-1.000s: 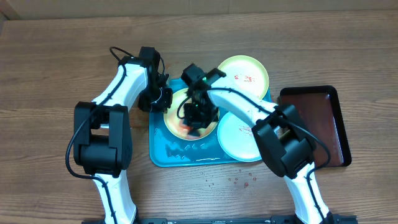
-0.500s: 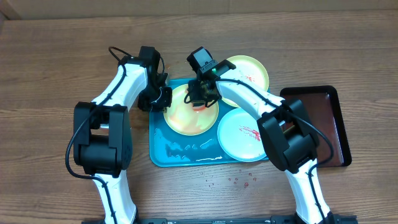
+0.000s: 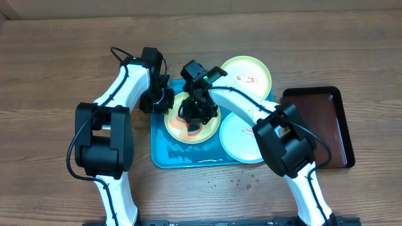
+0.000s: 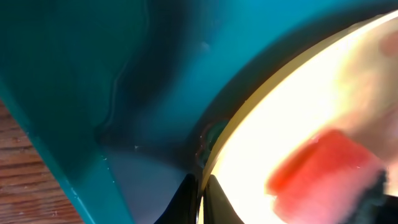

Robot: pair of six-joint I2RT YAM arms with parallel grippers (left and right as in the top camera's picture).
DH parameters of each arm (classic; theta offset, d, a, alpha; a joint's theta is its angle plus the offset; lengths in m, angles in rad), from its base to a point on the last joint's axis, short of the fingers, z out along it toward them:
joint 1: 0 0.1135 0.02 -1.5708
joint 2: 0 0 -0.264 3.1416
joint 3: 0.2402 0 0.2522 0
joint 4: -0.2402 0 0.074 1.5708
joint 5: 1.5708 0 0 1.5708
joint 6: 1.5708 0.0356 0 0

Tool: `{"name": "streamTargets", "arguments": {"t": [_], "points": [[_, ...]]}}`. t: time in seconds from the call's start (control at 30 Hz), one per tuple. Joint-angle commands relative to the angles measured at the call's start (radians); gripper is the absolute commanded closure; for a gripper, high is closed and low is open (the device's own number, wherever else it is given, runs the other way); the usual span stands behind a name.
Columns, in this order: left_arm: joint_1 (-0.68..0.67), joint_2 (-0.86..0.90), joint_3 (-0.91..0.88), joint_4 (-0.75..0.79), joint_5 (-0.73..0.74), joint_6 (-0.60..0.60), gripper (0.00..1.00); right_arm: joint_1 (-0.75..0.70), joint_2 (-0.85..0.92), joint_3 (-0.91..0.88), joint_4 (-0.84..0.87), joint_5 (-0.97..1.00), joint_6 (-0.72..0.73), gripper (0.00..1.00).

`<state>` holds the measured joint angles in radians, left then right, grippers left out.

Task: Clean dirty plates on tray and stack at the side
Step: 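Scrub the held yellow plate with the sponge in the right gripper, then lift the yellow plate with left gripper and place it left of tray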

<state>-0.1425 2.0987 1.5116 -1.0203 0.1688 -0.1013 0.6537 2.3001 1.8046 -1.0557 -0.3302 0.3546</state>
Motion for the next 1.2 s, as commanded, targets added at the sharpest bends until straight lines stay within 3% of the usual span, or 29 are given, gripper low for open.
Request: {"name": "streamTargets", "arguments": {"t": [0.0,0.33,0.63,0.8,1.17], "points": [[0.007,0.008,0.012,0.023,-0.047,-0.003,0.96,-0.080,-0.064,0.011,-0.069,0.155,-0.014,0.96],[0.004,-0.078,0.023,0.023,-0.113,0.009,0.96,-0.272,-0.403,0.045,-0.106,0.195,-0.015,0.96],[-0.036,-0.305,0.023,0.019,-0.346,0.008,0.96,-0.484,-0.634,0.045,-0.105,0.195,-0.015,0.96],[-0.131,-0.402,0.023,0.007,-0.581,0.008,0.96,-0.552,-0.658,0.045,-0.102,0.195,-0.015,0.96],[-0.512,-0.438,0.023,-0.051,-1.292,-0.063,0.96,-0.610,-0.658,0.045,-0.099,0.195,-0.015,0.96]]}}
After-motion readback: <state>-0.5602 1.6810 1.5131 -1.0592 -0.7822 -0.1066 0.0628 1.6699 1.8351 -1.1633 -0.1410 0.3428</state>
